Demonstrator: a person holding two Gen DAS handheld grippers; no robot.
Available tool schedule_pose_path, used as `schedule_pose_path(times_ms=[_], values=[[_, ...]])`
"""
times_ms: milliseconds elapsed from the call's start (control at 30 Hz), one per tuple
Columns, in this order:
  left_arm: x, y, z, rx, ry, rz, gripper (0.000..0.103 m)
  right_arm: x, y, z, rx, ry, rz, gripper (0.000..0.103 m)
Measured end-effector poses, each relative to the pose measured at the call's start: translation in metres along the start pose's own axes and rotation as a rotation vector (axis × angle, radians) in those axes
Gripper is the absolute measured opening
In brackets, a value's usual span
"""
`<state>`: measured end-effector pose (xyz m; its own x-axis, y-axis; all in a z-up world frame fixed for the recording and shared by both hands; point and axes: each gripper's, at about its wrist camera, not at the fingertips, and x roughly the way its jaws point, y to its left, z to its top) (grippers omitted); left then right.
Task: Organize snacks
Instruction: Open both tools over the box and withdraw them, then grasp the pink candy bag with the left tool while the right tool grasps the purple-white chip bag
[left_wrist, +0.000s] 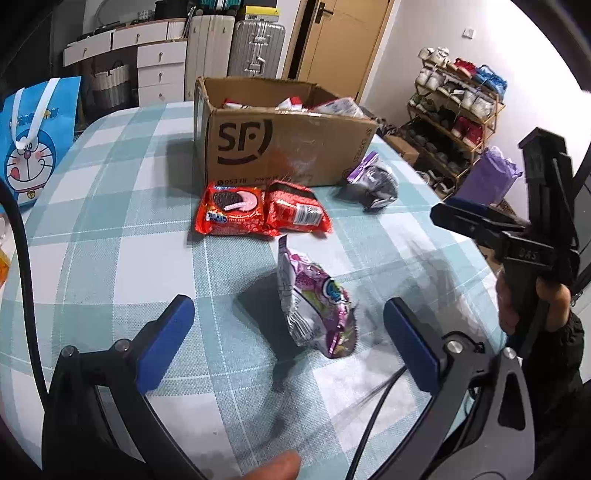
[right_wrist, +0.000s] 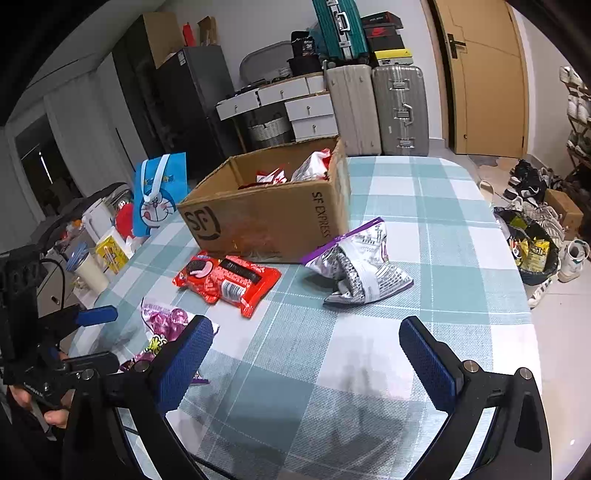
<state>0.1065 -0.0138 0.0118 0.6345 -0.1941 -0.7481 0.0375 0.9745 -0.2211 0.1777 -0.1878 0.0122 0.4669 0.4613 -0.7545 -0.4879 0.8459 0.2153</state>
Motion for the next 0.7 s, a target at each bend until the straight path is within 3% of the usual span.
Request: schedule_pose_path(times_ms=[133, 700], values=[[0.01, -0.002, 0.002, -0.017, 0.014, -0.039, 0.102, 0.005, -0.001, -0.001, -0.001, 0.014, -0.016, 0.103], [0.053, -0.002, 0.007, -0.066, 0.071, -0.033, 0.099, 0.015, -0.011, 0.0, 0.012, 0.031, -0.026, 0.103]])
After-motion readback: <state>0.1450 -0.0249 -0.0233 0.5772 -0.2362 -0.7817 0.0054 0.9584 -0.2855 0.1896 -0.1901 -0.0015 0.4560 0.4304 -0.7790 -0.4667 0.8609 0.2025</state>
